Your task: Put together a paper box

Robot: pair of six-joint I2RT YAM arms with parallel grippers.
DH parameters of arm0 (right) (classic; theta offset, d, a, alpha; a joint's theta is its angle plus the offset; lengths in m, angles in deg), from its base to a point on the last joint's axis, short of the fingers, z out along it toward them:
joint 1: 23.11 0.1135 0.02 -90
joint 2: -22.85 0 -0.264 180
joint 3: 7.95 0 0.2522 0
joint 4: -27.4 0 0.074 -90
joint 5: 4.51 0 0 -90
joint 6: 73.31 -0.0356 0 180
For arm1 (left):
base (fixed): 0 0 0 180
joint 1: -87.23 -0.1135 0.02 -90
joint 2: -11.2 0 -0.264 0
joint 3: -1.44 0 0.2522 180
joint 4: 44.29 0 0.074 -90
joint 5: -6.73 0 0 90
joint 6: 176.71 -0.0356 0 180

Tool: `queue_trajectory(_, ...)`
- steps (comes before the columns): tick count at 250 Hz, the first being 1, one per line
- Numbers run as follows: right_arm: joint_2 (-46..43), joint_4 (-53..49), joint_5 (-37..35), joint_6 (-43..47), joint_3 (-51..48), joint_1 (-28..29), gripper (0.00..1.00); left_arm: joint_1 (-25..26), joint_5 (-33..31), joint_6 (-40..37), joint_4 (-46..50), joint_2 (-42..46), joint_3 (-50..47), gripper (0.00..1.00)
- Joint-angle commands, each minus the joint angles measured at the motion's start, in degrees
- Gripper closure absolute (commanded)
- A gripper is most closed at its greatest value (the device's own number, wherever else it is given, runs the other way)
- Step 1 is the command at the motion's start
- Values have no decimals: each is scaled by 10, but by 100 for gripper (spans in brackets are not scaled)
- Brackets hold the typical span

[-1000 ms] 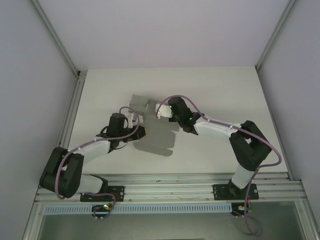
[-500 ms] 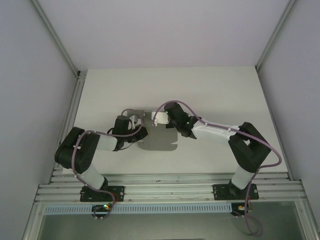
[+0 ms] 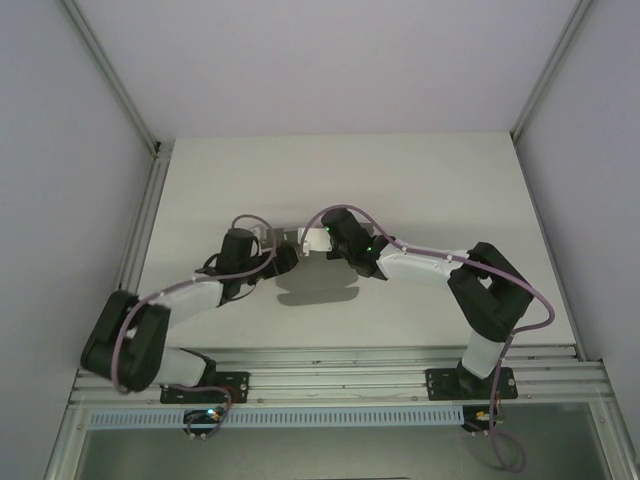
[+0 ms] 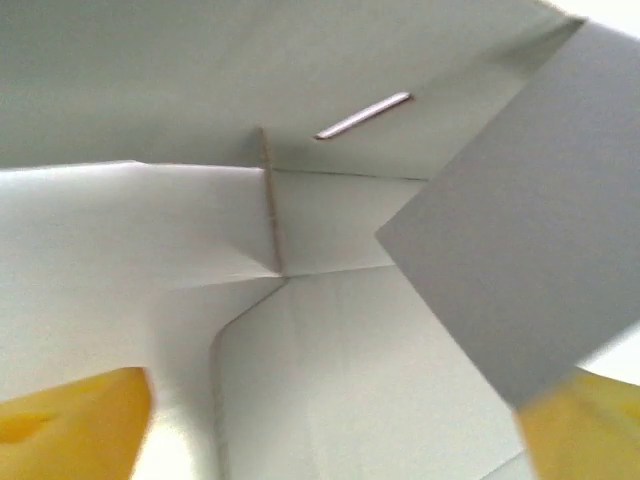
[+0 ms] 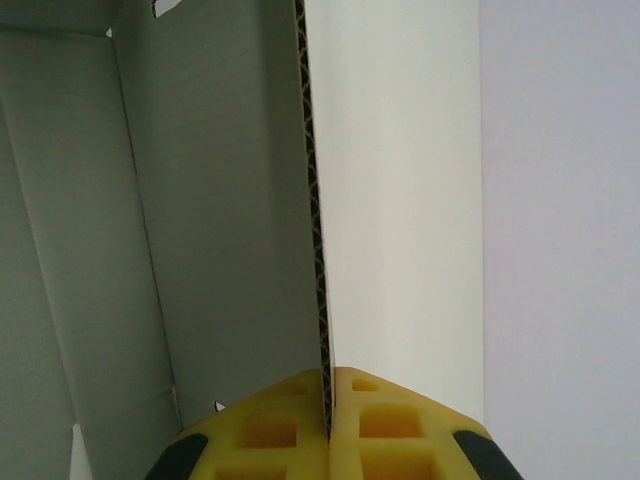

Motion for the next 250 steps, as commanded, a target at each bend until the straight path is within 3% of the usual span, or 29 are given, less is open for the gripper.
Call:
queue_trajectory(1, 37, -63, 32, -3, -15, 9, 100, 2, -142, -41, 189, 79, 26, 0)
queue_trajectory(28, 41, -56, 22, 0, -23, 10, 100, -5, -214, -47, 266, 135, 45, 0)
queue_trajectory(53, 38, -44, 16, 0, -37, 14, 100, -33, -225, -58, 293, 145, 67, 0)
queue_trajectory(91, 34, -18, 10, 0, -67, 19, 100, -113, -183, -75, 239, 111, 98, 0)
queue_trajectory(124, 40, -2, -2, 10, -69, 19, 100, -170, -107, -84, 158, 56, 128, 0)
queue_trajectory(171, 78, 68, -37, 47, -75, 19, 100, -174, -81, -115, 149, -3, 174, 0)
queue_trajectory(204, 90, 174, -60, 71, -98, 20, 100, -181, -66, -121, 130, -19, 177, 0)
queue_trajectory(250, 99, 245, -75, 104, -106, 20, 100, -195, -73, -138, 121, -59, 197, 0)
